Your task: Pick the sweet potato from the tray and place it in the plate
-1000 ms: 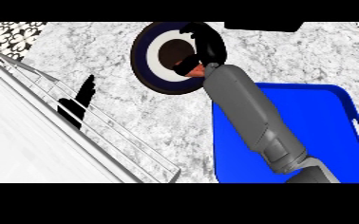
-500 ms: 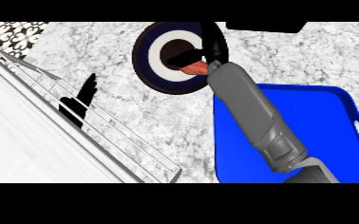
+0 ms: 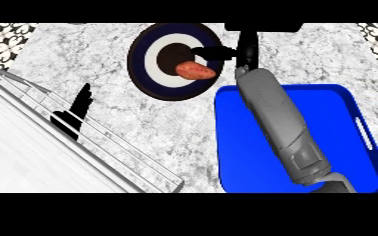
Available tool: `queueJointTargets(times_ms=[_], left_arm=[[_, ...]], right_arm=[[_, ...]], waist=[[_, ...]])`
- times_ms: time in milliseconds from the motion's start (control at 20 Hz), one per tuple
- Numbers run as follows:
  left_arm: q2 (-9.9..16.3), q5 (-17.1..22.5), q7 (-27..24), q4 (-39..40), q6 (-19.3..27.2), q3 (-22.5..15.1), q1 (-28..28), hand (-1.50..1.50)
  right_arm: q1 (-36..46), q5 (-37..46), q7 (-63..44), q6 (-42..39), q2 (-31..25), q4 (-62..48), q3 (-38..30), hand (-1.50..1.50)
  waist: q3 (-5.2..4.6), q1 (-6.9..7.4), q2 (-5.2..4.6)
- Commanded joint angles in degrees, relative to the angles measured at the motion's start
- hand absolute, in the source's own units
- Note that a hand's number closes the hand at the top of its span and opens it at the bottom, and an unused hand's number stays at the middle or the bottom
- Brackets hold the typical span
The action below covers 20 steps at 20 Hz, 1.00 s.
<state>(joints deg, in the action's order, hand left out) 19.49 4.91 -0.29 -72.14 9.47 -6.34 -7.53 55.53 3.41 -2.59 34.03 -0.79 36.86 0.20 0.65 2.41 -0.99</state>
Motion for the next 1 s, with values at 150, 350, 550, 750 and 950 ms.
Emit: queueJointTargets(times_ms=[150, 350, 550, 750, 950], left_arm=[[-0.26, -0.22, 1.56, -5.17, -0.16, -0.17, -6.64, 0.00], [0.86, 0.00, 3.02, -8.49, -0.97, -0.42, -5.07, 0.00], [0.78, 0.04, 2.88, -7.16, -1.30, -0.08, -5.54, 0.00], [-1.19, -1.35, 2.85, -7.81, 0.73, -1.22, -6.39, 0.00], [0.39, -0.11, 1.98, -5.46, -1.50, 0.63, -7.10, 0.00]], right_arm=[[-8.06, -4.55, 8.81, -4.86, -3.41, 1.33, -4.77, -1.50], [-11.31, -6.49, 12.86, -11.04, -6.58, 1.07, -6.32, -1.50], [-13.86, -6.66, 13.28, -15.75, -10.78, 1.11, -6.44, -1.50], [-13.96, -8.45, 15.84, -18.79, -12.50, -0.45, -8.56, -1.50], [-14.12, -8.26, 17.50, -19.03, -11.78, -2.99, -8.79, -1.50]], waist=[[-0.53, -2.90, 0.77], [-0.50, -2.48, 0.87], [-0.56, -3.23, 0.96], [-0.50, -2.97, 0.79], [-0.58, -2.40, 0.64]])
